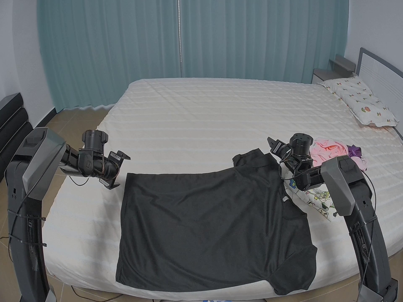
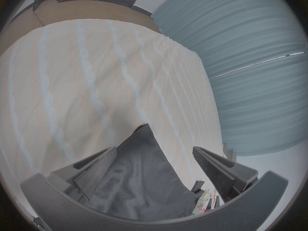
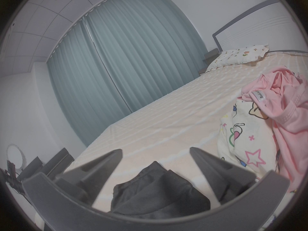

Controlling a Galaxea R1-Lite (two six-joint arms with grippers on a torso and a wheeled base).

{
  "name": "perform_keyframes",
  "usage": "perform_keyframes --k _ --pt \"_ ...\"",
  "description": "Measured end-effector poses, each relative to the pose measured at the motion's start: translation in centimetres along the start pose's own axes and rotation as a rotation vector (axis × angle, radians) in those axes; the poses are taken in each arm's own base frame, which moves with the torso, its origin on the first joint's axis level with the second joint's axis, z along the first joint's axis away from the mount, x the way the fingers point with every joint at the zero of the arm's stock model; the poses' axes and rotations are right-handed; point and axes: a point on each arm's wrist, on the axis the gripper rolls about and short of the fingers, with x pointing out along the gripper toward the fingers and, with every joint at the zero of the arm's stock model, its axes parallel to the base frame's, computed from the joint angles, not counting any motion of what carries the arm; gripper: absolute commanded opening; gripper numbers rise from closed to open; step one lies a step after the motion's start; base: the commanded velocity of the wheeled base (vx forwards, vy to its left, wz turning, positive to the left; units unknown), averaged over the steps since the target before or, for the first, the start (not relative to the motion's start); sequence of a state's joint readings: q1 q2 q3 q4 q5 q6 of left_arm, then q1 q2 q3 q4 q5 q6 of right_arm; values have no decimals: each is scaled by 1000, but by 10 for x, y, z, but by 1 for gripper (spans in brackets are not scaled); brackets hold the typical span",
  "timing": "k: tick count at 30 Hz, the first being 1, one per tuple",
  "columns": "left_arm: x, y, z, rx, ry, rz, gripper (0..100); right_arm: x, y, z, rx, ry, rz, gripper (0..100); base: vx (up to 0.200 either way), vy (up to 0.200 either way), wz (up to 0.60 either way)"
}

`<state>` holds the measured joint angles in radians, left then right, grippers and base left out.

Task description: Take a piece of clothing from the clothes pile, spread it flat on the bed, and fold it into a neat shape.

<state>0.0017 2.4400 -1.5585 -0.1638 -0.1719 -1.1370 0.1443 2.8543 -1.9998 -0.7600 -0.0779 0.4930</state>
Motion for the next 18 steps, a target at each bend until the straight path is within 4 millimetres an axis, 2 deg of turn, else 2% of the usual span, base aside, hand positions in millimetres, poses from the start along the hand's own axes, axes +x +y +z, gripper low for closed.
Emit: perform_keyframes --k 5,10,18 --pt "-1 0 0 0 2 1 100 -3 -2 -4 -12 13 -9 100 0 0 0" --pt "-4 -1 -1 2 7 -2 100 -17 -5 -8 -15 59 -30 100 0 0 0" --pt "-24 -9 -4 10 38 -32 100 -65 -9 -10 -14 144 -64 100 -200 0 0"
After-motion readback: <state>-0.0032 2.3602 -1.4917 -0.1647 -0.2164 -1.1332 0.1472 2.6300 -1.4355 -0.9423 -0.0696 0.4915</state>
